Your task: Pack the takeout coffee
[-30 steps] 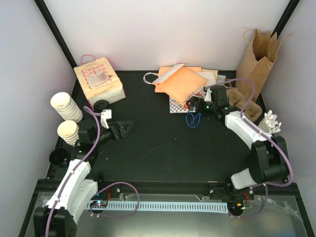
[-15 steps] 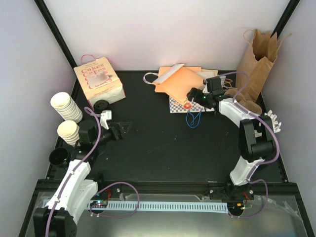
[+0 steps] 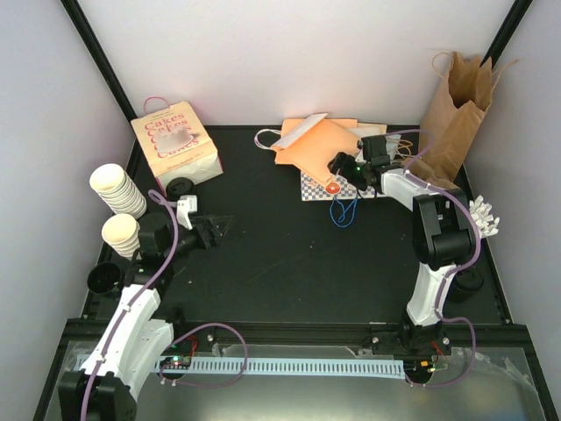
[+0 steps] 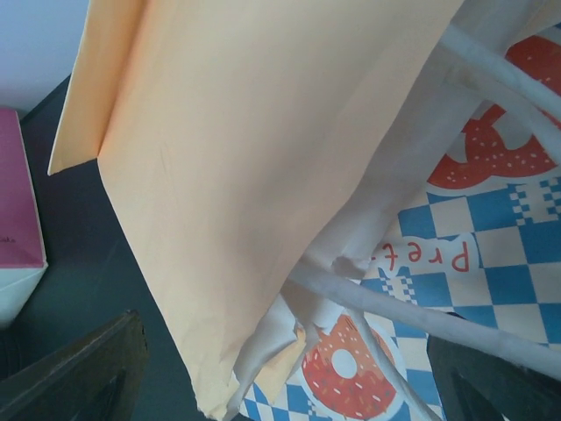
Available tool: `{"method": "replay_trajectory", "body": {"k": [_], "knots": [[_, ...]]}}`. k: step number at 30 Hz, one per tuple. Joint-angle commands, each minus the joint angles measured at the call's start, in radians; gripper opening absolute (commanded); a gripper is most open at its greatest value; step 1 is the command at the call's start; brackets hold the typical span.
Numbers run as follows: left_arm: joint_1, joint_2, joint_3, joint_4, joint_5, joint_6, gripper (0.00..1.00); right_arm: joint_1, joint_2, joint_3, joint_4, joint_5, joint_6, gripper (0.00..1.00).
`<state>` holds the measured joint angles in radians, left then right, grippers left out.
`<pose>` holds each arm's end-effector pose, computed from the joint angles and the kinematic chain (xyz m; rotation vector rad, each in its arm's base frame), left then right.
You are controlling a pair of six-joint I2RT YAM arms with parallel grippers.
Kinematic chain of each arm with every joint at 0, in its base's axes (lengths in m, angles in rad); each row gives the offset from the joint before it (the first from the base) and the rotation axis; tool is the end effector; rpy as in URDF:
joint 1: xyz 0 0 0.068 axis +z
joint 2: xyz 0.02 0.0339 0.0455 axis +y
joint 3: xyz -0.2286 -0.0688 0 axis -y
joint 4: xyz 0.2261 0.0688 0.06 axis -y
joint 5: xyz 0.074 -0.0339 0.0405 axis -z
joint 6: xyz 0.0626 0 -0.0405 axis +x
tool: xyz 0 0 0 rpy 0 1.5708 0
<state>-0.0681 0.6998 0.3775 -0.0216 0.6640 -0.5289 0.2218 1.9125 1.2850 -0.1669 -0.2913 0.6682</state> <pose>0.1916 -0.0517 0.2045 0.0153 1.9741 -1.0294 0.3948 0.1075 0.1491 0.3998 2.4269 0.7573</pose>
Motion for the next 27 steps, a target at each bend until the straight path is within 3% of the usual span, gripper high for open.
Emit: {"method": "replay_trajectory", "body": {"k": [1, 6, 16, 22, 27], "knots": [[-0.006, -0.027, 0.055, -0.02, -0.02, 0.031, 0.99, -0.001, 0.023, 0.036, 0.069, -0.017, 0.056, 0.89], [-0.007, -0.041, 0.057, -0.039, -0.031, 0.04, 0.99, -0.001, 0.05, 0.052, 0.093, -0.018, 0.072, 0.83], [-0.006, -0.054, 0.058, -0.069, -0.041, 0.056, 0.99, -0.001, 0.098, 0.082, 0.135, -0.03, 0.11, 0.57], [-0.007, -0.057, 0.06, -0.069, -0.042, 0.059, 0.99, -0.001, 0.105, 0.095, 0.149, -0.03, 0.113, 0.31], [-0.006, -0.057, 0.061, -0.071, -0.041, 0.06, 0.99, -0.001, 0.094, 0.1, 0.142, -0.023, 0.101, 0.02]]}}
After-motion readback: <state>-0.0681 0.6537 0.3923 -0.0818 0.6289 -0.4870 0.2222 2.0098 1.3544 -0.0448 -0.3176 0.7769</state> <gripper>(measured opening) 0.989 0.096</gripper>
